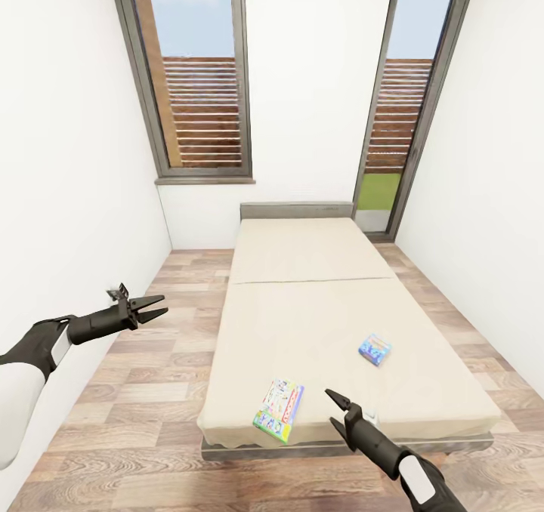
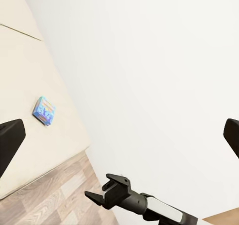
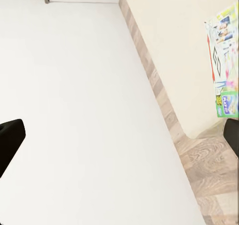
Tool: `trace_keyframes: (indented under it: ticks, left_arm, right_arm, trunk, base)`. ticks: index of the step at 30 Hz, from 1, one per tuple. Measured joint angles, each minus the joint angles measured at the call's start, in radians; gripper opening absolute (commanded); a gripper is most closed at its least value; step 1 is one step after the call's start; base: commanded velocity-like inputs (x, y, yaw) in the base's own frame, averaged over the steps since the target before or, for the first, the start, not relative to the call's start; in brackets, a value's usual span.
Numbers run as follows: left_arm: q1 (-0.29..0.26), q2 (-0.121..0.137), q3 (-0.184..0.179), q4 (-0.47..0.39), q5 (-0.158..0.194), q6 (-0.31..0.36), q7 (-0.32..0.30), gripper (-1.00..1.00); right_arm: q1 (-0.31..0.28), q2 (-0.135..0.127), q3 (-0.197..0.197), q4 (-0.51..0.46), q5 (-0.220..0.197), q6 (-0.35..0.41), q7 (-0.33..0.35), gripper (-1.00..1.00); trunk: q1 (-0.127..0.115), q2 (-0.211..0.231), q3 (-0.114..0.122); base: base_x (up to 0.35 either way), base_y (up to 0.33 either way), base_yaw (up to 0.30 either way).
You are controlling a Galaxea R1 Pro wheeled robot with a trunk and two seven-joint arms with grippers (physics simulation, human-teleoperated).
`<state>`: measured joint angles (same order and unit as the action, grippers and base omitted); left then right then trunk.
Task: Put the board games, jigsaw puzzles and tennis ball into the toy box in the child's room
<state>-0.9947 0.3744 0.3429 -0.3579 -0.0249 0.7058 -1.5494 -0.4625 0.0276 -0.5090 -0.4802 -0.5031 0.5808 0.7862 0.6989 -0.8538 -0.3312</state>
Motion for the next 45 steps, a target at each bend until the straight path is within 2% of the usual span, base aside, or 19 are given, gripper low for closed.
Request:
trace_keyframes:
  ticks: [21,37,45]
  left_arm:
    - [0.000,0.000,0.000,0.000,0.000,-0.001,0.000,1.00]
    - [0.000,0.001,0.000,0.000,0.000,-0.002,-0.001,1.00]
    - [0.000,0.003,0.000,0.000,0.000,-0.002,-0.002,1.00]
  right_arm:
    - [0.000,0.002,0.000,0.002,-0.003,-0.032,-0.020,1.00]
    - [0.000,0.001,-0.003,0.004,-0.034,-0.028,-0.025,1.00]
    - [0.000,0.002,-0.002,0.004,-0.035,-0.030,-0.072,1.00]
  trunk:
    - [0.081,-0.147,-0.066]
    - [0.142,-0.259,-0.116]
    - [0.173,-0.315,-0.141]
  base:
    - [0.000,0.000,0.000]
    - [0.000,0.000,0.000]
    - [0.000,0.000,0.000]
